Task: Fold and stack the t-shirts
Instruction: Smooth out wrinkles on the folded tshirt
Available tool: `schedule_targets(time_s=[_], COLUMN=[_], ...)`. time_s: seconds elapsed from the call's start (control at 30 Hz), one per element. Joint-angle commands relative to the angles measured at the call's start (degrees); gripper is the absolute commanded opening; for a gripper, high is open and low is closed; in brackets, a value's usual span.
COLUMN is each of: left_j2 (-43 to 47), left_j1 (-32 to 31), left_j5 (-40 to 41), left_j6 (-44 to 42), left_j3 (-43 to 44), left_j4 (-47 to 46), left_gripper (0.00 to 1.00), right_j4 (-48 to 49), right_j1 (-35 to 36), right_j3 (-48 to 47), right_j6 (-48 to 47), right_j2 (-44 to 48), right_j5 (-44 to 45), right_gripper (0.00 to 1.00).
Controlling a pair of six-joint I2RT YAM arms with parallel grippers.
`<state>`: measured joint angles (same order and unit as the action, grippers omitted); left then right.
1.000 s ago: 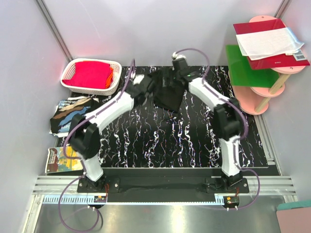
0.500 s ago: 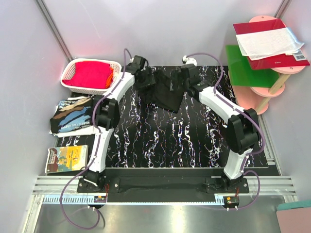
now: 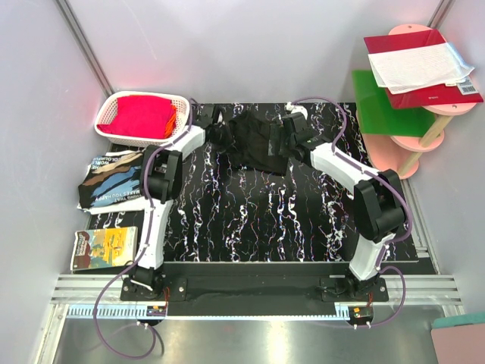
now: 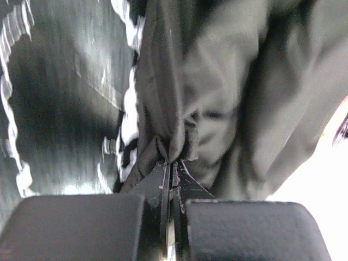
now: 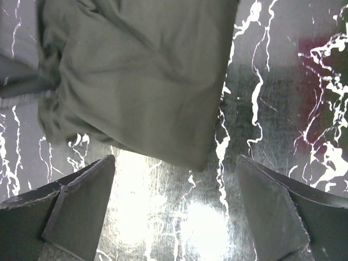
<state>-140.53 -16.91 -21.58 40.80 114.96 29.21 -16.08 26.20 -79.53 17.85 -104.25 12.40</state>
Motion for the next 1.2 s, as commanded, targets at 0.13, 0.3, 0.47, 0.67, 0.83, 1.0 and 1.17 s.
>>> schedule_targets(time_s=[0.13,0.3,0.47,0.67,0.83,1.0,1.17], left_j2=[18.17,28.36,38.98,46.83,45.08,38.59,30.77], left_j1=[-3.48,-4.89,-6.38,-7.35,-7.61,-7.88,-8.05], left_j5=[4.78,6.38,8.48,8.75,7.61,7.53,6.73], left_j6=[3.67,3.33,0.25,0.34,0.69,0.25,1.04], left_j3=[-36.49,-49.46,-51.94,-49.57,-45.18,-39.39,-35.07], left_j4=[-6.25,-10.4,-9.44,-7.33,-6.45,-6.63,-6.27], left_gripper=[0.0,0.17,0.97,0.91,0.56,0.72,0.73], right_j4=[1.84,1.84,1.84,2.01,2.01,2.28,2.28], right_j1=[-0.18,-0.18,-0.09,-0.18,-0.18,-0.18,-0.18], right_j3=[3.85,4.99,5.08,5.17,5.7,6.22,6.4], right_j6=[2.28,2.9,3.07,3.25,3.51,3.6,3.51], right_j2=[4.84,4.84,4.58,3.97,3.35,2.73,2.73], right_j5=[-1.77,-2.47,-3.18,-3.26,-3.35,-3.44,-3.44], right_gripper=[1.0,1.0,1.0,1.0,1.0,1.0,1.0])
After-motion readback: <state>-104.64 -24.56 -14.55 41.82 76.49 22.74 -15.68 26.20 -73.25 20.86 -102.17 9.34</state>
